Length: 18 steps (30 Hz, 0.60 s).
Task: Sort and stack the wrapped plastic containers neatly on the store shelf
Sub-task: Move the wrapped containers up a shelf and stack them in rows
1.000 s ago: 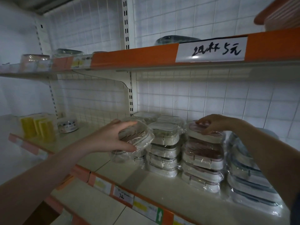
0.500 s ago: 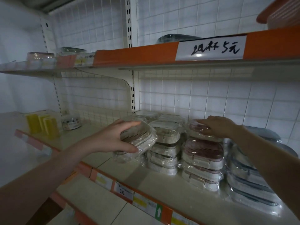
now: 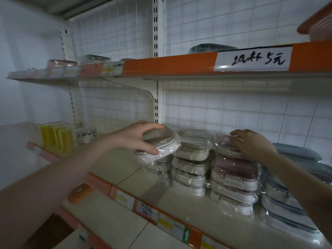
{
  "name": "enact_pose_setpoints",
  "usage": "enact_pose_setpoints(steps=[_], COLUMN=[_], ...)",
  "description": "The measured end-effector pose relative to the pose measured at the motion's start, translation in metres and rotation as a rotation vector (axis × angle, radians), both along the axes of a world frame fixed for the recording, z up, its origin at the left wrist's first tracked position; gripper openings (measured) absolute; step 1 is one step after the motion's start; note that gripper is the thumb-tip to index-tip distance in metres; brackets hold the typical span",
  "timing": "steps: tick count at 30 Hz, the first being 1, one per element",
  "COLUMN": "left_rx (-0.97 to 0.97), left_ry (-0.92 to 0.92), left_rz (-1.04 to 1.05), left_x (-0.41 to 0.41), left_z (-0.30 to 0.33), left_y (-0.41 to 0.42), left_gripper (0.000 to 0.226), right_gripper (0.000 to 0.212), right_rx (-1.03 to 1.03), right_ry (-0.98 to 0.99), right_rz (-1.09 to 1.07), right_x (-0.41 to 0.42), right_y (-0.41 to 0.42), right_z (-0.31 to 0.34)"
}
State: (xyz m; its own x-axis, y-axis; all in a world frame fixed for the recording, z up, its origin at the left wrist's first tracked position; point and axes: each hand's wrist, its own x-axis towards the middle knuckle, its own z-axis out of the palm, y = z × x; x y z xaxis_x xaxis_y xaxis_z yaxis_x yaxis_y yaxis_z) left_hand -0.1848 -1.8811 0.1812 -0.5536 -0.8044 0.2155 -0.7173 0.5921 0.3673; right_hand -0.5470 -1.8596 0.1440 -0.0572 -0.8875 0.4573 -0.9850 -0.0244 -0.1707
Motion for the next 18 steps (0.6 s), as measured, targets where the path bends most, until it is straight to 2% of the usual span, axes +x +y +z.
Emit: enact_pose_setpoints(steps=[4,10,18], left_rx=[0.026,0.011,0.003], left_ry=[0.031,0.022,-0.067], left_rz=[-0.060,-0.180,-0.245], left_x=[0.004,0.003,-0.019], left_z=[0.011,0.027,0.038], left_y=[-0.031,-0.090,-0.162], left_gripper=[0.087,0.074,0.080], right_gripper=[0.032,0.033,0.022], right_rx=[-0.006,-0.076,-0.118], right_ry=[-0.048,-0.079,-0.074], right_rz=[-0.085,-0.204,-0.307], right_x=[0.009,0.033,0.041], right_y=[0.004,0.009,0.012], right_z=[-0.008,-0.015,-0.025])
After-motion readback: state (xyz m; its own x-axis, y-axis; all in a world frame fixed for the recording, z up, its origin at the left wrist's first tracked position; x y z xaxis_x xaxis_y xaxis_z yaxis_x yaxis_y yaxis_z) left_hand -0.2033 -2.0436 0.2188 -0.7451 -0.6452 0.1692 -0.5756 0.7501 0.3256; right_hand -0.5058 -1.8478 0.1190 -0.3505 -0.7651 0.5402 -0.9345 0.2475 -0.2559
